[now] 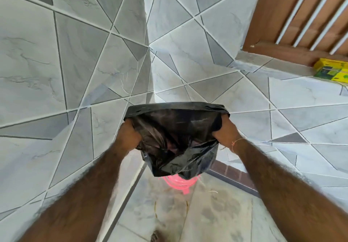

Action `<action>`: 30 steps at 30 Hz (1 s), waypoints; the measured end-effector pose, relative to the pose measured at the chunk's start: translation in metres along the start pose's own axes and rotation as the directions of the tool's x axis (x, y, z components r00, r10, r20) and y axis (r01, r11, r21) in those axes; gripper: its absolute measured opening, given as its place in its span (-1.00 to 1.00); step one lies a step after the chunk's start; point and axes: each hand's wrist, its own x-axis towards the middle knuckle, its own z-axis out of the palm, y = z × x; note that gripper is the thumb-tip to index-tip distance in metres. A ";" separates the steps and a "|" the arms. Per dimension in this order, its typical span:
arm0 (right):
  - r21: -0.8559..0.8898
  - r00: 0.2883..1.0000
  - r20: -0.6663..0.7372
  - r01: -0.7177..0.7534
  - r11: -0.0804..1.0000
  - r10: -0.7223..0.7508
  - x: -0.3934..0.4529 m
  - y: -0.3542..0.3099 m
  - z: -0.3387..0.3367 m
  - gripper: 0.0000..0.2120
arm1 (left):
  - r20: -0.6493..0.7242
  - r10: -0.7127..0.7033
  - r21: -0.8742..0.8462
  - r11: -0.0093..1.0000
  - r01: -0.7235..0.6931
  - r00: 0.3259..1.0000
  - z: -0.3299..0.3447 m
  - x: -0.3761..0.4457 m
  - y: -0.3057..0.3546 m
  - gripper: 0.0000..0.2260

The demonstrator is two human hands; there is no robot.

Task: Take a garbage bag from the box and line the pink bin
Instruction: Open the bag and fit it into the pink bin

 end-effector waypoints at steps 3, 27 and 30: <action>0.037 0.999 0.025 -0.024 0.999 0.023 0.013 -0.002 0.013 -0.28 | 0.007 -0.049 0.010 0.999 0.049 0.999 -0.006 0.017 -0.008 -0.55; 0.451 0.733 0.663 -0.226 0.863 -0.154 0.098 -0.085 0.037 -0.31 | 0.066 -0.099 -0.016 0.995 0.100 0.993 -0.043 0.108 0.006 -0.19; 0.510 0.584 0.759 -0.256 0.821 -0.289 0.095 -0.102 0.025 -0.32 | 0.304 -0.152 0.173 0.980 0.102 0.941 -0.061 0.109 0.009 -0.10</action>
